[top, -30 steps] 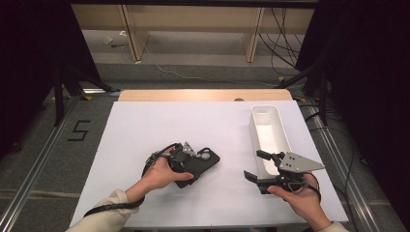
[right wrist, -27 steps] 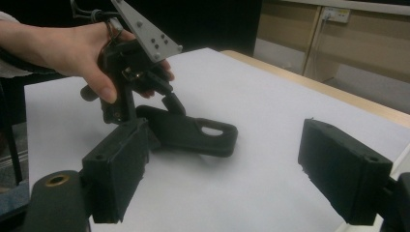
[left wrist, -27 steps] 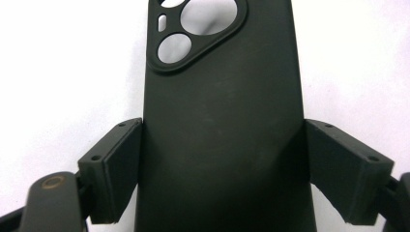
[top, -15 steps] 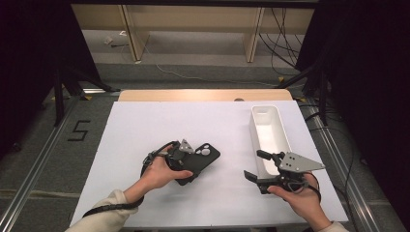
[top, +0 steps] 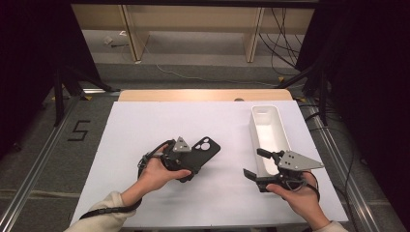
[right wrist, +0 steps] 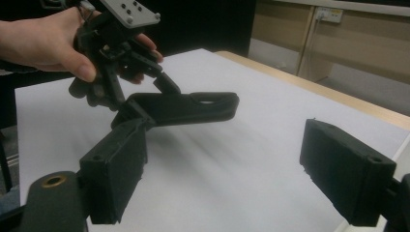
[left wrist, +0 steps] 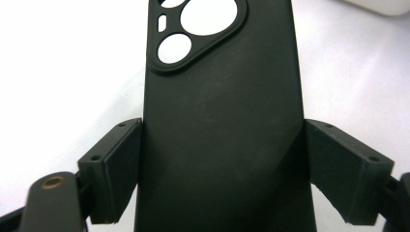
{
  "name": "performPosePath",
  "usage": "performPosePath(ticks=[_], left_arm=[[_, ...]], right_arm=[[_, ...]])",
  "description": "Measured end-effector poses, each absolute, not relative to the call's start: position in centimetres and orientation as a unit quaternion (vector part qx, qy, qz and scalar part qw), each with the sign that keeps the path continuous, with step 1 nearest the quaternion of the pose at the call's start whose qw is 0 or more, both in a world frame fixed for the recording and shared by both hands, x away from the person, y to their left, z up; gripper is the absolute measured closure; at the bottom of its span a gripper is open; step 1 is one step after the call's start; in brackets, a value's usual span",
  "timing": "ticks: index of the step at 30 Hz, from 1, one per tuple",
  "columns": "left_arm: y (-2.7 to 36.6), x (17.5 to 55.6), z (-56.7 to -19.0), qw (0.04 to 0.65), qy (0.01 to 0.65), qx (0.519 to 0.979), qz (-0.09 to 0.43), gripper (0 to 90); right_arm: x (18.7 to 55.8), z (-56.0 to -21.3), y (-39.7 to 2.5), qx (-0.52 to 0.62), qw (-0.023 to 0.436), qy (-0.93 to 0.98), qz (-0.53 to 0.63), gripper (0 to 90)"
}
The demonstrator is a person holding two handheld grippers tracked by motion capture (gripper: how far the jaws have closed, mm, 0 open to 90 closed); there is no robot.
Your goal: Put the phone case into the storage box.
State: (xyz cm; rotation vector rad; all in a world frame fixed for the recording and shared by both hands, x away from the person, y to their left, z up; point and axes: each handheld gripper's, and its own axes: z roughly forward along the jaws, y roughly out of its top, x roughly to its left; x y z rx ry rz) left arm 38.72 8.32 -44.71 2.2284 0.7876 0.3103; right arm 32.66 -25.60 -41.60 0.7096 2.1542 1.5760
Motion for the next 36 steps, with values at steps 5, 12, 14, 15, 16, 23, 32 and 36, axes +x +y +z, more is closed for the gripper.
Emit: performPosePath(ticks=[5, 12, 14, 15, 16, 23, 32, 36], left_arm=[[8.5, 38.4, -44.3, 0.39, 0.308, 0.857, 0.135, 17.2], [8.7, 38.0, -43.9, 0.405, 0.308, 0.849, 0.145, 17.2], [8.7, 37.8, -43.8, 0.407, 0.306, 0.848, 0.147, 17.2], [8.7, 37.8, -43.7, 0.408, 0.305, 0.848, 0.147, 17.2], [8.7, 37.7, -43.7, 0.409, 0.304, 0.848, 0.147, 17.2], [8.7, 37.1, -43.5, 0.418, 0.298, 0.844, 0.153, 17.1], [8.0, 36.4, -43.5, 0.422, 0.291, 0.844, 0.156, 17.1], [7.7, 36.1, -43.5, 0.422, 0.285, 0.846, 0.158, 17.2]], right_arm=[[32.9, -41.4, -25.2, 0.255, 0.192, 0.762, 0.563, 16.4], [33.7, -41.0, -24.2, 0.263, 0.194, 0.755, 0.568, 15.0], [34.0, -40.9, -23.8, 0.268, 0.195, 0.752, 0.57, 14.1], [34.2, -40.8, -23.6, 0.269, 0.194, 0.752, 0.57, 13.7], [34.5, -40.8, -23.4, 0.272, 0.194, 0.749, 0.571, 13.1], [35.9, -40.2, -21.7, 0.276, 0.194, 0.749, 0.57, 10.9], [38.0, -40.0, -19.6, 0.297, 0.188, 0.75, 0.561, 12.0], [39.0, -40.3, -18.7, 0.306, 0.176, 0.75, 0.559, 12.7]])
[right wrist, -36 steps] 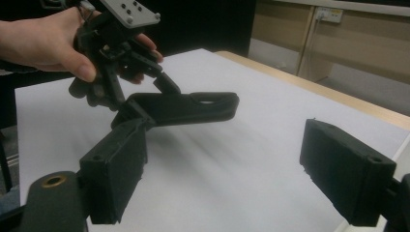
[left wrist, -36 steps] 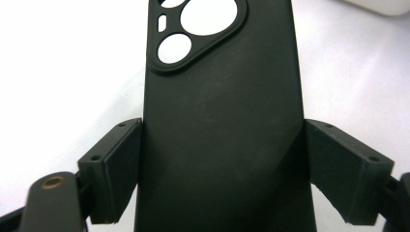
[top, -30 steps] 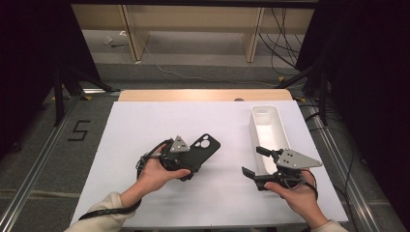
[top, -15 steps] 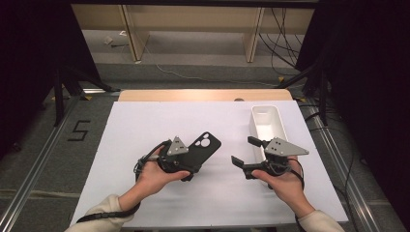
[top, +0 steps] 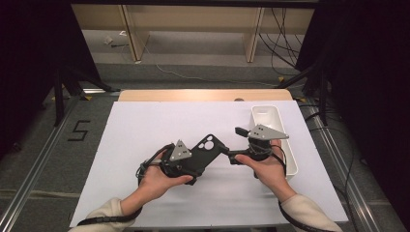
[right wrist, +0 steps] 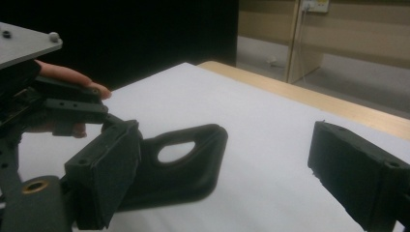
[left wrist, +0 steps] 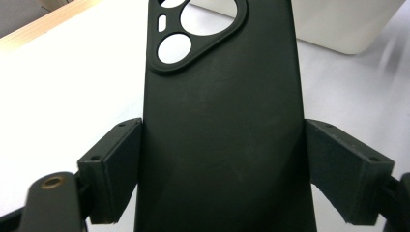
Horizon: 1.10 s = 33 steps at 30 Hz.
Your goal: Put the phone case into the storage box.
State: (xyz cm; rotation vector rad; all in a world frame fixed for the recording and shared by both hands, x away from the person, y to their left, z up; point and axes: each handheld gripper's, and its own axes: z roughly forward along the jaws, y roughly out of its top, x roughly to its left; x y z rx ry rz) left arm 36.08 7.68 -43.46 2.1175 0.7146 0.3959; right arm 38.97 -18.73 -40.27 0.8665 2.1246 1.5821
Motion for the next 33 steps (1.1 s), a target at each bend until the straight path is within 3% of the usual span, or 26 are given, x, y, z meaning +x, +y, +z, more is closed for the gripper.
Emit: performPosePath(ticks=[16, 33], left_arm=[[6.7, 35.4, -43.3, 0.43, 0.274, 0.844, 0.164, 17.1], [6.6, 35.3, -43.2, 0.435, 0.268, 0.841, 0.18, 17.0]], right_arm=[[41.3, -41.7, -16.3, 0.334, 0.133, 0.763, 0.538, 17.0], [42.0, -42.5, -15.2, 0.347, 0.073, 0.761, 0.543, 39.1]])
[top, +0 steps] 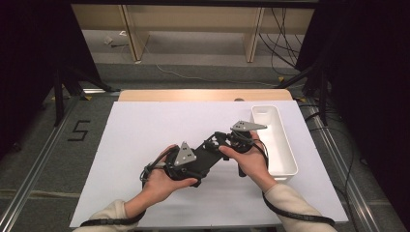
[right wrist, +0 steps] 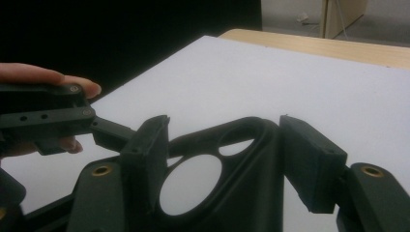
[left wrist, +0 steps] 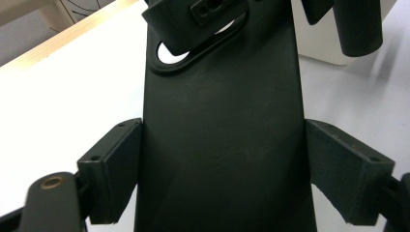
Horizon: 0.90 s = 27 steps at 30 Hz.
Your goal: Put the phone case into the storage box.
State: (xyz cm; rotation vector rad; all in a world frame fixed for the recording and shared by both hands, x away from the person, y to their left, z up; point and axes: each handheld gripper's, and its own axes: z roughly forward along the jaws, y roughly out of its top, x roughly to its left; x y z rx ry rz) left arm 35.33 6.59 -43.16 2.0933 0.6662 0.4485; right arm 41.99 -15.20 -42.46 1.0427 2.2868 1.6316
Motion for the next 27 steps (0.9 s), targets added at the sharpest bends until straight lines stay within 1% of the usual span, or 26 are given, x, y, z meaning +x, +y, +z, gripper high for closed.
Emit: performPosePath(ticks=[8, 10, 16, 17, 19, 21, 22, 23, 24, 25, 26, 27], left_arm=[[6.6, 35.4, -43.2, 0.436, 0.267, 0.841, 0.178, 16.5], [6.6, 35.4, -43.3, 0.435, 0.268, 0.842, 0.177, 16.3], [6.5, 35.3, -43.4, 0.43, 0.262, 0.843, 0.191, 15.1], [6.4, 35.3, -43.4, 0.428, 0.257, 0.843, 0.198, 14.9], [6.3, 35.3, -43.5, 0.429, 0.247, 0.844, 0.206, 14.6], [6.2, 35.2, -43.6, 0.437, 0.246, 0.839, 0.211, 14.8], [6.3, 35.3, -43.4, 0.443, 0.247, 0.836, 0.212, 14.5], [6.4, 35.3, -43.3, 0.456, 0.25, 0.831, 0.196, 17.0], [6.4, 35.3, -43.2, 0.465, 0.248, 0.828, 0.193, 14.3], [6.6, 35.3, -43.1, 0.471, 0.246, 0.824, 0.196, 13.9], [6.7, 35.3, -43.0, 0.473, 0.245, 0.823, 0.2, 13.2], [6.9, 35.4, -42.9, 0.479, 0.246, 0.819, 0.199, 12.6]], right_arm=[[42.2, -42.4, -15.4, 0.366, 0.059, 0.747, 0.552, 50.1], [42.2, -42.2, -15.5, 0.372, 0.048, 0.74, 0.558, 53.4], [42.1, -41.4, -15.7, 0.372, 0.042, 0.726, 0.577, 66.2], [42.0, -41.3, -15.7, 0.373, 0.037, 0.723, 0.581, 67.6], [41.8, -40.8, -15.8, 0.37, 0.027, 0.714, 0.593, 73.7], [41.5, -40.3, -15.7, 0.373, 0.007, 0.697, 0.612, 77.4], [41.3, -39.9, -15.7, 0.37, 0.008, 0.694, 0.617, 77.8], [41.1, -39.5, -15.7, 0.361, 0.001, 0.698, 0.619, 78.1], [40.9, -39.1, -15.6, 0.352, 0.017, 0.703, 0.618, 78.1], [40.8, -38.8, -15.6, 0.346, 0.023, 0.703, 0.622, 78.1], [40.7, -38.6, -15.7, 0.345, 0.014, 0.7, 0.626, 78.1], [40.7, -38.3, -15.7, 0.34, 0.018, 0.702, 0.626, 78.0]])
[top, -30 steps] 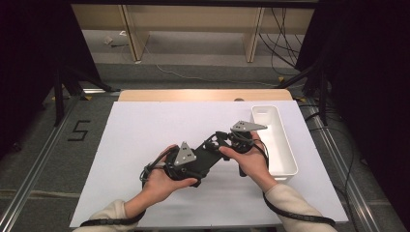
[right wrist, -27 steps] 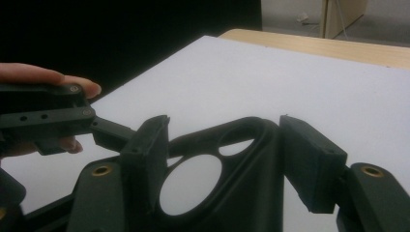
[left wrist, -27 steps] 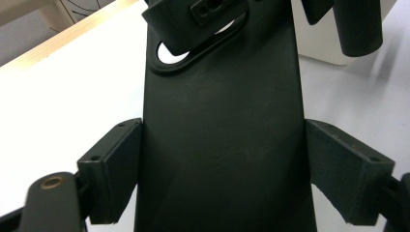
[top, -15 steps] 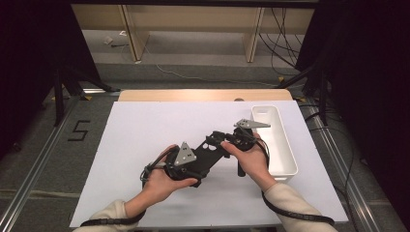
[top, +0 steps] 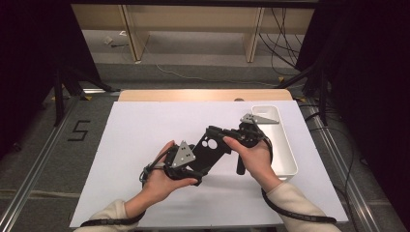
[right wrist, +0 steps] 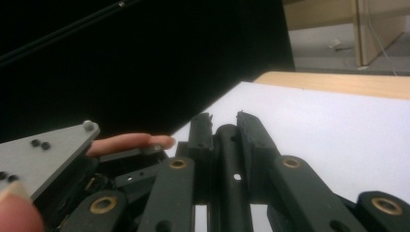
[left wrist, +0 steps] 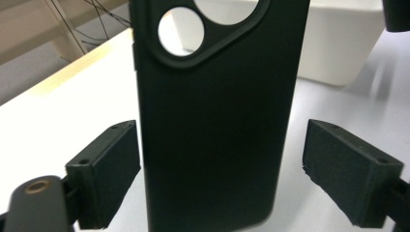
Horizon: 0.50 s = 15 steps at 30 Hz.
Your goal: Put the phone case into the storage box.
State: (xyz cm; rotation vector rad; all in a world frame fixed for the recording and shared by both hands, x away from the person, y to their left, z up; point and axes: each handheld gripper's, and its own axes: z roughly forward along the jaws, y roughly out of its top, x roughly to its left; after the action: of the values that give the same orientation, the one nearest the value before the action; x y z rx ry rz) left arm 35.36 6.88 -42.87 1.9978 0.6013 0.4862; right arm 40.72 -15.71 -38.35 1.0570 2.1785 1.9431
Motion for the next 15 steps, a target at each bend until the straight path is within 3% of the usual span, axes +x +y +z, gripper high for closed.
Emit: performPosePath(ticks=[15], left_arm=[[9.1, 35.7, -42.7, 0.508, 0.265, 0.802, 0.17, 13.2]], right_arm=[[40.7, -37.5, -16.1, 0.284, 0.067, 0.747, 0.597, 77.9]])
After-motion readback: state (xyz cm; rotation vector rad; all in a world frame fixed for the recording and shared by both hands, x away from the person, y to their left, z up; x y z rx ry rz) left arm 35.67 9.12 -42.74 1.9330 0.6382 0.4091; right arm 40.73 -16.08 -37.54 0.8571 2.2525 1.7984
